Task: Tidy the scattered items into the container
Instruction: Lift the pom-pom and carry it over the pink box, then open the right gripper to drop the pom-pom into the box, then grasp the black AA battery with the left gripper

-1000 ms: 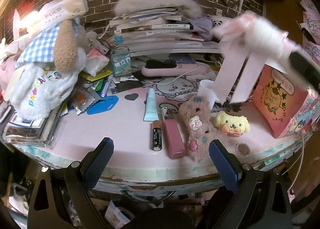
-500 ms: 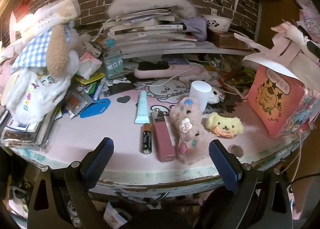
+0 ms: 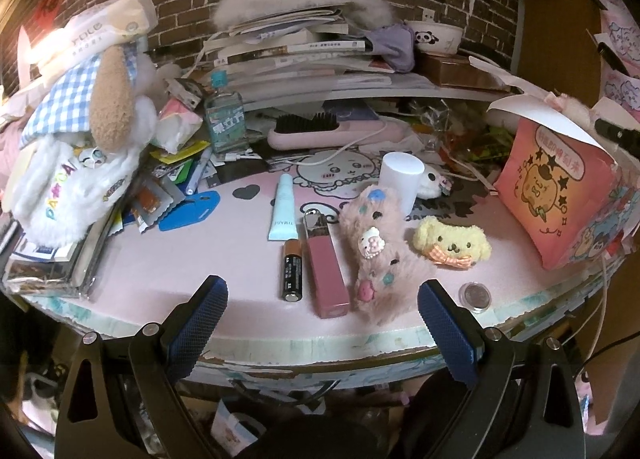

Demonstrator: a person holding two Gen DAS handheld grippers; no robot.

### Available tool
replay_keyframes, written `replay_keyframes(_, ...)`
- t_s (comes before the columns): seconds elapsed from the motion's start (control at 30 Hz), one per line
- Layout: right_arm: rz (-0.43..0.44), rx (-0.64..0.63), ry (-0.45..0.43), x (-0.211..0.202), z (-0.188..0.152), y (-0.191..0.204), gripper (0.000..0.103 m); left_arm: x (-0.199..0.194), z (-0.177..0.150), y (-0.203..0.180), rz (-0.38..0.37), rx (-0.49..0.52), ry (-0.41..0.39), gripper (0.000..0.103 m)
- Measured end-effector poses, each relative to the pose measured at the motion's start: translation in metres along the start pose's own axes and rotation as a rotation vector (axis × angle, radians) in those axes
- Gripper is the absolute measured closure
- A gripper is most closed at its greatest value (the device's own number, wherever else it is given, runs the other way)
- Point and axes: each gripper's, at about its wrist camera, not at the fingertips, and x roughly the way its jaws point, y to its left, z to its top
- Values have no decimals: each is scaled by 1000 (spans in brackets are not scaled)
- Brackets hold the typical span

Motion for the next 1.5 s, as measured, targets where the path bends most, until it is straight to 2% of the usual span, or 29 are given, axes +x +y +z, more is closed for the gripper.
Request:
replay_keyframes(0.13,-34,-14,19,4,-3,2,82,0,0,-1,12,4,4,8)
replay_keyframes(0.23,-22,-6,-4,-1,-4,3,64,0,1,-2,12,4,4,8)
replay_keyframes(0.27,-13,0,-23,-5,-4,3,51,0,1,-3,11,6,3,8)
replay_keyframes(0.3,0,3,-46,-10,-4,4,47,-1,2,-4,10,9,-1,8)
replay_keyframes(0.37,22,1,-75,-18,-2,7,47,-3,2,-6,5,10,-9,8)
replay_keyframes(0.43,82,2,-131,-30,-2,11,46,-5,3,-7,-3,8,-17,8)
replay_keyframes(0.47,114,3,-158,-37,-2,14,40,-6,4,-8,-6,9,-21,8)
replay_keyframes(0.5,150,3,-186,-44,-3,17,31,-7,4,-9,-8,11,-24,8)
replay_keyframes(0.57,255,0,-256,-62,-6,25,15,-8,4,-10,-6,13,-28,8)
replay_keyframes(0.6,316,-4,-281,-71,-8,30,11,-8,4,-10,-4,14,-29,8)
replay_keyframes(0.77,528,-42,-291,-92,-20,58,0,-9,5,-8,2,9,-30,8)
replay_keyframes(0.93,654,-106,-253,-94,-46,93,0,-8,5,-4,13,1,-25,8)
replay_keyframes(1.07,698,-135,-214,-88,-73,110,0,-7,4,-1,15,-6,-22,8)
replay_keyframes(1.17,697,-148,-165,-76,-88,122,0,-3,3,2,9,-17,-16,8)
replay_keyframes(1.33,639,-161,-80,-45,-110,133,0,4,0,8,-3,-34,-7,8)
replay_keyframes(1.5,643,-131,-15,-26,-118,132,0,13,-3,17,17,-41,-6,8)
